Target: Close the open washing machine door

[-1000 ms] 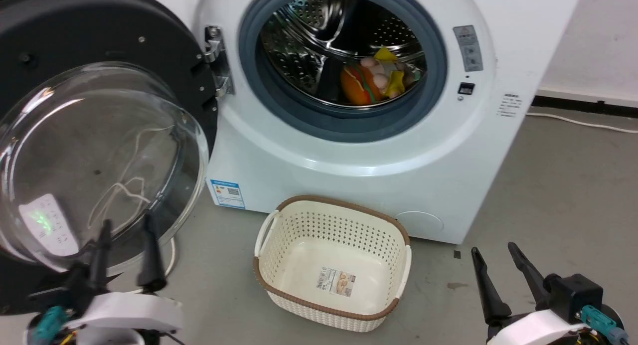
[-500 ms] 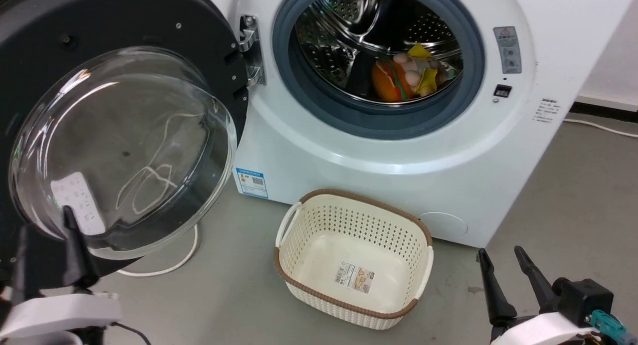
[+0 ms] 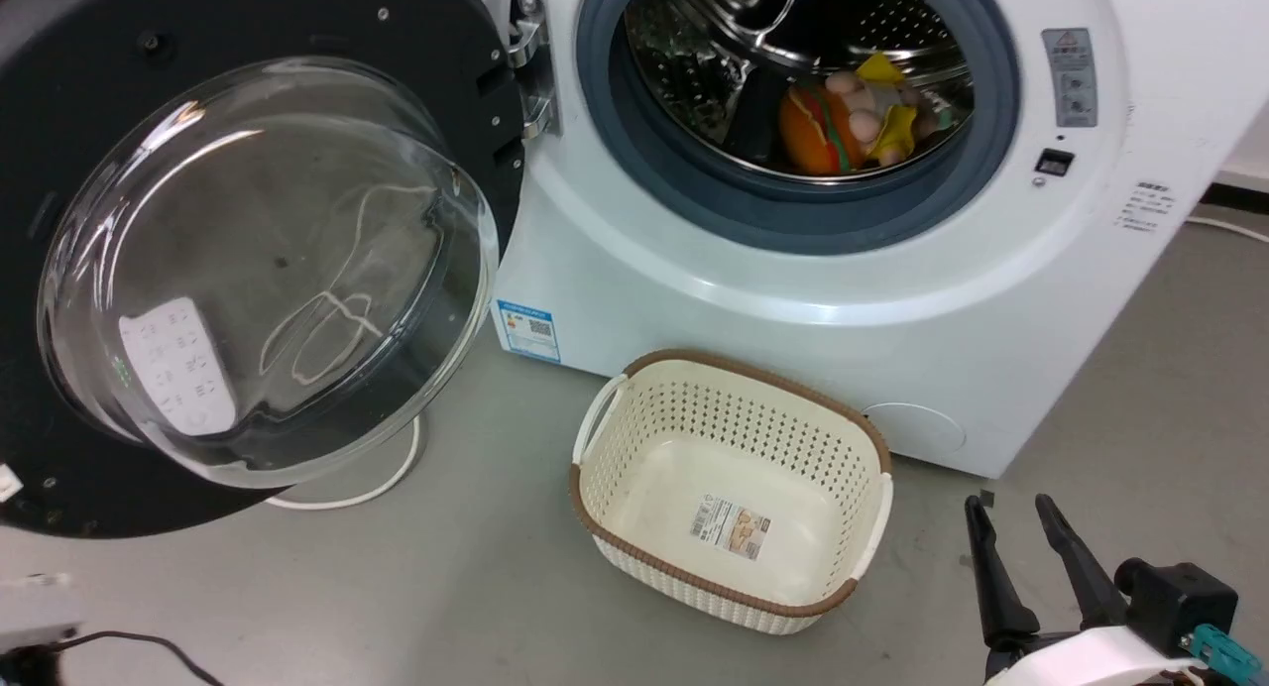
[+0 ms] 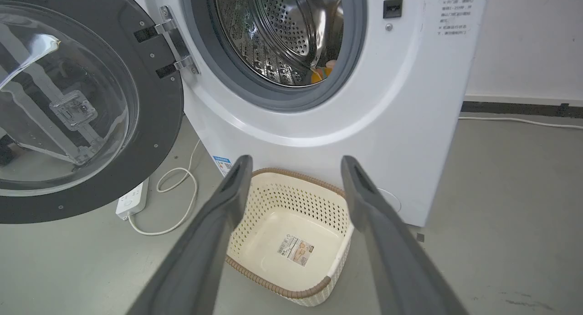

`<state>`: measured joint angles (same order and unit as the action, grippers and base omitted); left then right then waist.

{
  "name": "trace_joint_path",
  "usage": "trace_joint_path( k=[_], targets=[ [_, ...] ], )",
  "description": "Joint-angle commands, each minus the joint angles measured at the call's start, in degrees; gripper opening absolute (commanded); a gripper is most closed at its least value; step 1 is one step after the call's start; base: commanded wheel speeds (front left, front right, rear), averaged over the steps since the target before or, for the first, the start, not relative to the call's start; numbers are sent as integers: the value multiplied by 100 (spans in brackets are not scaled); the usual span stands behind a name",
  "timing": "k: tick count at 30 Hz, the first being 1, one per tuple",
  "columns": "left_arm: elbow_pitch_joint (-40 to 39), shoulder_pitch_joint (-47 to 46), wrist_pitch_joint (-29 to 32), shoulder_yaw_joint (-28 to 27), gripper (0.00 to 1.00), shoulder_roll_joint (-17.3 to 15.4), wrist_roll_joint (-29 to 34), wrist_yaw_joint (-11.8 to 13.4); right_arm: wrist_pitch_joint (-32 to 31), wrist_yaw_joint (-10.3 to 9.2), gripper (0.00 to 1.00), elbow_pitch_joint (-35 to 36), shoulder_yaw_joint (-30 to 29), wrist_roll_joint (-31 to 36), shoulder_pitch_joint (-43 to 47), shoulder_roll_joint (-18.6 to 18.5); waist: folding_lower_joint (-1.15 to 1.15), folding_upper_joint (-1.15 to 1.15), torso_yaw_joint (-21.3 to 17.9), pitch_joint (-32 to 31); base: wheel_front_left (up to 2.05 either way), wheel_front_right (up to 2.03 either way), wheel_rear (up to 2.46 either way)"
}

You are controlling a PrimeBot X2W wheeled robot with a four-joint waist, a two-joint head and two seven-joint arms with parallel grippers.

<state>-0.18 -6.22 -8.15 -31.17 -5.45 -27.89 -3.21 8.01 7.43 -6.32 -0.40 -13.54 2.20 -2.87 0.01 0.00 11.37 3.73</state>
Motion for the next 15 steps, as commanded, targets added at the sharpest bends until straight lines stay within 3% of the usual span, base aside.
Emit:
trace_joint_path(
  k=[1,6,10,15],
  targets=[
    [156,-164,-68,-235,0,-135,-254,-66,82,4,100,-41,-38,-86,4,0,-1,0,76,65,0,0,0],
    [408,-314,-44,-485,0,-362,-575,-89,130,4,100,-76,-50,-115,-6,0,-1,0,154,136,0,0,0],
    [847,-597,114,-756,0,-745,-982,-11,188,4,100,-101,-99,-87,-33,0,-1,0,276,291,0,0,0],
    [1315,-907,317,-747,0,-1081,-1177,59,152,4,100,-47,-179,-17,-77,0,-1,0,381,479,0,0,0]
  ],
)
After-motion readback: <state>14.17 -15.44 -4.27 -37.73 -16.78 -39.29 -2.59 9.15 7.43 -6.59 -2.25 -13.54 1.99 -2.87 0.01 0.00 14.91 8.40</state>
